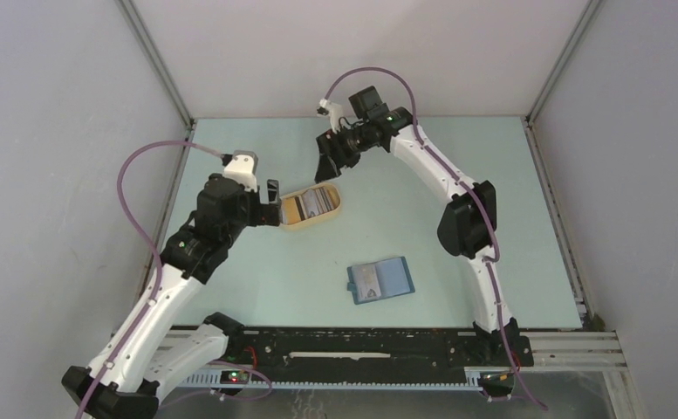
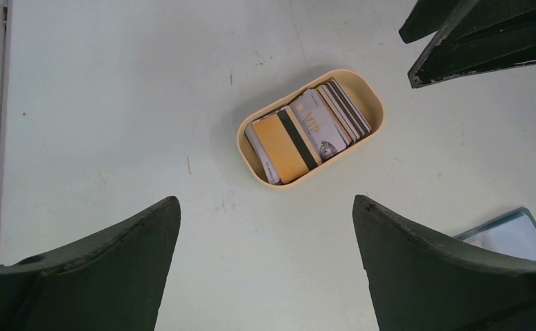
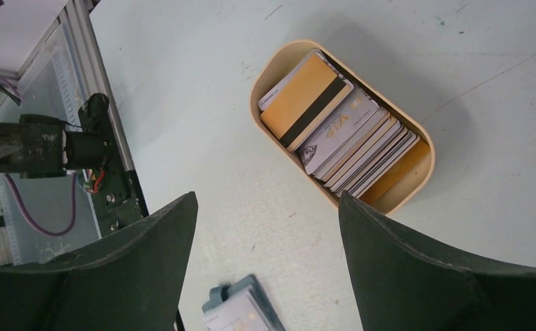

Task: Put the credit cards into the card holder
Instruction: Pick up the credit card from the storage box.

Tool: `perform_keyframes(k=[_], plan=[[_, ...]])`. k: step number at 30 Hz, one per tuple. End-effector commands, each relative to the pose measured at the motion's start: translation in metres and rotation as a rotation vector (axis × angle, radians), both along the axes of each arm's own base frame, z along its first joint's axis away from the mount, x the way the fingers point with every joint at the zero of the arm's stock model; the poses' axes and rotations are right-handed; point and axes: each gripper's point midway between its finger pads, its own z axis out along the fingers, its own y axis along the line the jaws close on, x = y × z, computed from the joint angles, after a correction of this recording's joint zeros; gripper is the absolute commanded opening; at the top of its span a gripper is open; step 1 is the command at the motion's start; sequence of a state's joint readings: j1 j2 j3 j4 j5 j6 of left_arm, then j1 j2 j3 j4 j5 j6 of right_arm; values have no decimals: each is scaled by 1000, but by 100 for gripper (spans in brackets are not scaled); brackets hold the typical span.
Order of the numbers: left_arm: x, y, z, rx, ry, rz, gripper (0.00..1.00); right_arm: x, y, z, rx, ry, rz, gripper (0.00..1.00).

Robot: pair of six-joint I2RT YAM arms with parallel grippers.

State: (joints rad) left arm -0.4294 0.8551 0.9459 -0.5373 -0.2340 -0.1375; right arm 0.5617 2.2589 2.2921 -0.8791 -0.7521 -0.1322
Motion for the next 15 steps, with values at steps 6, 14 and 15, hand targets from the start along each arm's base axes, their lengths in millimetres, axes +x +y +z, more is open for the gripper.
perform_keyframes(k=[6, 14, 15], plan=[[-2, 8, -9, 54, -7, -3, 100, 17, 21, -13, 14, 107, -132, 80], [-2, 8, -8, 55, -8, -4, 100, 34, 26, -55, -59, 205, -305, 80], [-2, 9, -9, 56, -8, -2, 100, 36, 26, -59, -68, 209, -319, 81]])
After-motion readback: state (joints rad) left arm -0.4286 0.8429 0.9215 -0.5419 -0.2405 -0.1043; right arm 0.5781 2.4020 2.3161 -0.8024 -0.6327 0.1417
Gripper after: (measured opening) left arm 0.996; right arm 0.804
